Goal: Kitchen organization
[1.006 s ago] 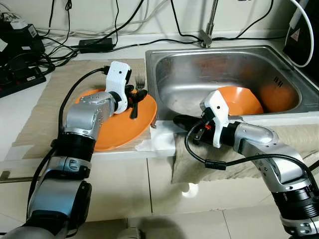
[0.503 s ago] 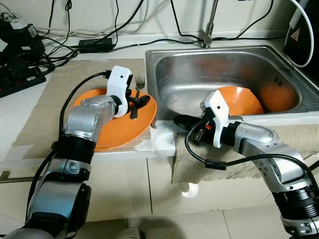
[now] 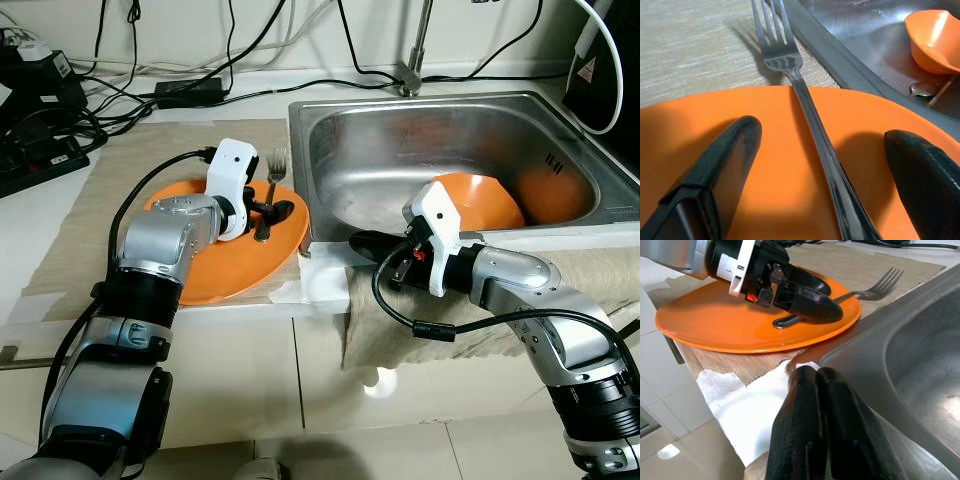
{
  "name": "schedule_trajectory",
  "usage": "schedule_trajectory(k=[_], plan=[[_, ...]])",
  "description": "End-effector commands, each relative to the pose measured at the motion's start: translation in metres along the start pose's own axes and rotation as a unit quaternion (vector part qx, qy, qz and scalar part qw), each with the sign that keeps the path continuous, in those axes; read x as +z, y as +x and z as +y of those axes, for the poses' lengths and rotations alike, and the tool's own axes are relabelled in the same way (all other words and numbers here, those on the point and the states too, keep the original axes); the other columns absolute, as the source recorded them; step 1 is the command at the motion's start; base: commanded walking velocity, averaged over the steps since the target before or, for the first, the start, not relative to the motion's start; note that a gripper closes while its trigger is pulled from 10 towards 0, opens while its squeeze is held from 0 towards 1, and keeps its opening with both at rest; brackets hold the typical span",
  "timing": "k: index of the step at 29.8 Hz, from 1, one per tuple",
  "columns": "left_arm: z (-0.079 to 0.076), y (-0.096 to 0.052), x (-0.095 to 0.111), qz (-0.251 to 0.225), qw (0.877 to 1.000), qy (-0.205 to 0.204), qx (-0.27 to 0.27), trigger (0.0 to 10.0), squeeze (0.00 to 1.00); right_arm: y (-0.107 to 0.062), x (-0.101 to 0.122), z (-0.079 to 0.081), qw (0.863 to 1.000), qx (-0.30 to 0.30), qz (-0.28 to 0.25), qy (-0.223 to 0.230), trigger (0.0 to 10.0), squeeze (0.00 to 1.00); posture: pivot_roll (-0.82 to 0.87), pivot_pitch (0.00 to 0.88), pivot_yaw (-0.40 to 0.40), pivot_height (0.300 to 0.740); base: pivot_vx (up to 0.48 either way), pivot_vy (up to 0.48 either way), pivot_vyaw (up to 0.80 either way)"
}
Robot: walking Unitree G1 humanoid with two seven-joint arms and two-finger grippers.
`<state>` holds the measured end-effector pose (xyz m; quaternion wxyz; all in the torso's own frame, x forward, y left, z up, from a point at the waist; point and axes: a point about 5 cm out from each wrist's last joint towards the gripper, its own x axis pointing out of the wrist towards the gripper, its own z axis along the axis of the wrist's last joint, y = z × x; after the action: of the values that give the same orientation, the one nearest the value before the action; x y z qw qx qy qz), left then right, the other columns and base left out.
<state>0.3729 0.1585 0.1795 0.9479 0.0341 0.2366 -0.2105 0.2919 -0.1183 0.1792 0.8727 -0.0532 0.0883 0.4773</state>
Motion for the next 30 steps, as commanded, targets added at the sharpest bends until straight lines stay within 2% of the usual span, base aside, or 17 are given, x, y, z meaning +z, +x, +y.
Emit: schedule_trajectory(k=[1, 3, 11, 12, 13, 14, 15, 16, 18, 19, 23, 27, 30], plan=[[0.007, 0.002, -0.022, 0.057, 0.998, -0.034, 0.003, 10.0, 0.0, 0.0, 0.001, -0.001, 1.0, -0.001, 0.001, -0.004, 10.0, 0.0, 0.05, 0.013, 0.033, 0.74, 0.0, 0.0, 0.0], [0.007, 0.002, -0.024, 0.065, 0.997, -0.047, -0.005, 10.0, 0.0, 0.0, 0.002, -0.001, 1.0, -0.001, 0.001, -0.005, 10.0, 0.0, 0.05, 0.013, 0.032, 0.74, 0.0, 0.0, 0.0], [0.01, 0.004, -0.024, 0.064, 0.997, -0.048, 0.0, 10.0, 0.0, 0.001, 0.003, -0.002, 1.0, -0.002, -0.001, -0.005, 10.0, 0.0, 0.05, 0.011, 0.034, 0.74, 0.0, 0.0, 0.0], [0.009, 0.004, -0.023, 0.062, 0.997, -0.046, 0.0, 1.9, 0.16, 0.002, 0.003, -0.002, 1.0, -0.002, -0.002, -0.005, 10.0, 0.0, 0.05, 0.011, 0.035, 0.74, 0.0, 0.0, 0.0], [0.009, 0.004, -0.023, 0.062, 0.997, -0.046, 0.0, 1.9, 0.16, 0.002, 0.003, -0.002, 1.0, -0.002, -0.002, -0.005, 10.0, 0.0, 0.05, 0.011, 0.035, 0.74, 0.0, 0.0, 0.0], [0.007, 0.005, -0.023, 0.056, 0.998, -0.038, -0.009, 0.0, 0.27, 0.002, 0.003, -0.002, 1.0, -0.003, -0.002, -0.005, 10.0, 0.0, 0.05, 0.011, 0.035, 0.74, 0.0, 0.0, 0.0], [0.006, 0.006, -0.024, 0.056, 0.998, -0.036, -0.011, 0.0, 0.27, 0.002, 0.003, -0.002, 1.0, -0.003, -0.003, -0.005, 10.0, 0.0, 0.05, 0.011, 0.036, 0.74, 0.0, 0.0, 0.0], [0.006, 0.006, -0.024, 0.056, 0.998, -0.024, -0.01, 0.0, 0.0, 0.002, 0.003, -0.002, 1.0, -0.003, -0.003, -0.005, 10.0, 0.0, 0.05, 0.012, 0.037, 0.74, 0.0, 0.0, 0.0], [0.005, 0.007, -0.026, 0.056, 0.998, 0.006, -0.008, 0.0, 0.0, 0.002, 0.003, -0.002, 1.0, -0.004, -0.003, -0.005, 10.0, 0.0, 0.05, 0.014, 0.035, 0.74, 0.0, 0.0, 0.0], [0.005, 0.007, -0.026, 0.056, 0.998, 0.006, -0.008, 0.0, 0.0, 0.002, 0.003, -0.002, 1.0, -0.004, -0.003, -0.005, 10.0, 0.0, 0.05, 0.014, 0.035, 0.74, 0.0, 0.0, 0.0], [0.004, 0.008, -0.028, 0.051, 0.997, 0.051, -0.004, 0.0, 0.0, 0.002, 0.003, -0.002, 1.0, -0.004, -0.003, -0.005, 10.0, 0.0, 0.05, 0.014, 0.034, 0.74, 0.0, 0.0, 0.0], [0.002, 0.008, -0.027, 0.041, 0.997, 0.063, -0.012, 0.0, 0.0, 0.002, 0.004, -0.003, 1.0, -0.005, -0.004, -0.005, 10.0, 0.0, 0.05, 0.015, 0.034, 0.74, 0.0, 0.0, 0.0], [-0.001, 0.006, -0.02, 0.017, 0.999, 0.045, -0.021, 0.0, 0.0, 0.002, 0.004, -0.003, 1.0, -0.004, -0.004, -0.004, 10.0, 0.0, 0.05, 0.016, 0.034, 0.74, 0.0, 0.0, 0.0]])
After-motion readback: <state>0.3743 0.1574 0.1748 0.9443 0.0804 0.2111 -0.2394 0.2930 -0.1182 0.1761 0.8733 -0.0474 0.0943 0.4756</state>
